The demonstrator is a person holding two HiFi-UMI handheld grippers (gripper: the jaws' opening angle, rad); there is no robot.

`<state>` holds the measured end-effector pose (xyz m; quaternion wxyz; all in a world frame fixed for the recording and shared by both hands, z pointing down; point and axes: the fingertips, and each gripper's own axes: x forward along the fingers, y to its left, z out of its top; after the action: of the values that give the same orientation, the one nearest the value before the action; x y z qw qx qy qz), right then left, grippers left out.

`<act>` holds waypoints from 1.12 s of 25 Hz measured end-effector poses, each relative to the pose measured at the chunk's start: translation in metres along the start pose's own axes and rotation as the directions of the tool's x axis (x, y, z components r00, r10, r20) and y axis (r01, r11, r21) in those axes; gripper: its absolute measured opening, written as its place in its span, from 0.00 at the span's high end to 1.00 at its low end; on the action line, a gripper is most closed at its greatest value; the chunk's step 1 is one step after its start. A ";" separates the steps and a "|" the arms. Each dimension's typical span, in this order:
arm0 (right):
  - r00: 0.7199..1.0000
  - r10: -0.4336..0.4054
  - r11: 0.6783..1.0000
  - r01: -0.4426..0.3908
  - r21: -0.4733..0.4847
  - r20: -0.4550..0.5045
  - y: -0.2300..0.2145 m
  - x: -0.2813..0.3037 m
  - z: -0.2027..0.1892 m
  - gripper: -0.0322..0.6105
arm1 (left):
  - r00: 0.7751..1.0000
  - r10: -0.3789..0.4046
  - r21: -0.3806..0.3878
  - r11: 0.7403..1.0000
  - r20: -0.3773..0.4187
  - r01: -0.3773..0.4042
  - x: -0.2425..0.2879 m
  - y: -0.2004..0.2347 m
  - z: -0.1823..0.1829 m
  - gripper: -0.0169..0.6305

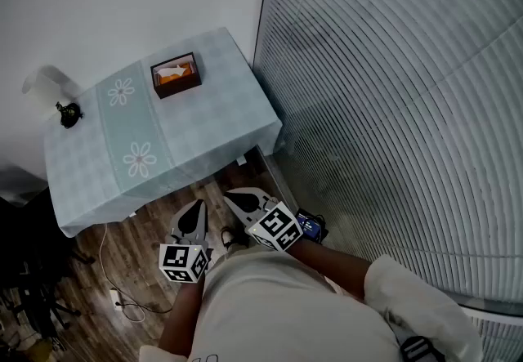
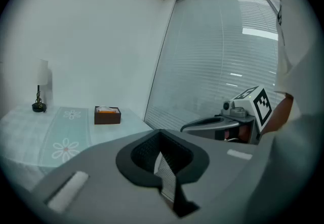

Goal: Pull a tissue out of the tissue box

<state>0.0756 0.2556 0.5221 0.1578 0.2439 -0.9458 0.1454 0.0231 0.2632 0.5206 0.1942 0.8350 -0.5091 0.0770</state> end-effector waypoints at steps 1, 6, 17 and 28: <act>1.000 0.000 1.000 0.000 0.000 0.000 -0.001 0.002 -0.001 0.94 | 1.000 0.006 -0.002 1.000 -0.001 -0.006 0.000 0.004 -0.001 0.96; 1.000 0.005 1.000 -0.005 0.013 0.009 -0.001 0.004 -0.002 0.94 | 1.000 0.010 0.002 1.000 0.003 -0.010 0.000 0.011 -0.001 0.96; 0.999 0.028 0.999 -0.029 0.043 0.018 0.009 0.019 0.004 0.94 | 1.000 0.014 -0.036 0.999 0.001 -0.013 -0.008 0.026 -0.011 0.96; 1.000 0.006 0.997 -0.005 0.072 -0.008 0.005 0.043 0.004 0.94 | 1.000 0.018 -0.064 0.998 0.004 -0.017 -0.015 0.056 -0.016 0.96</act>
<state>0.0370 0.2405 0.5337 0.1525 0.2463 -0.9399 0.1808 -0.0319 0.2592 0.5441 0.2190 0.8240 -0.5191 0.0603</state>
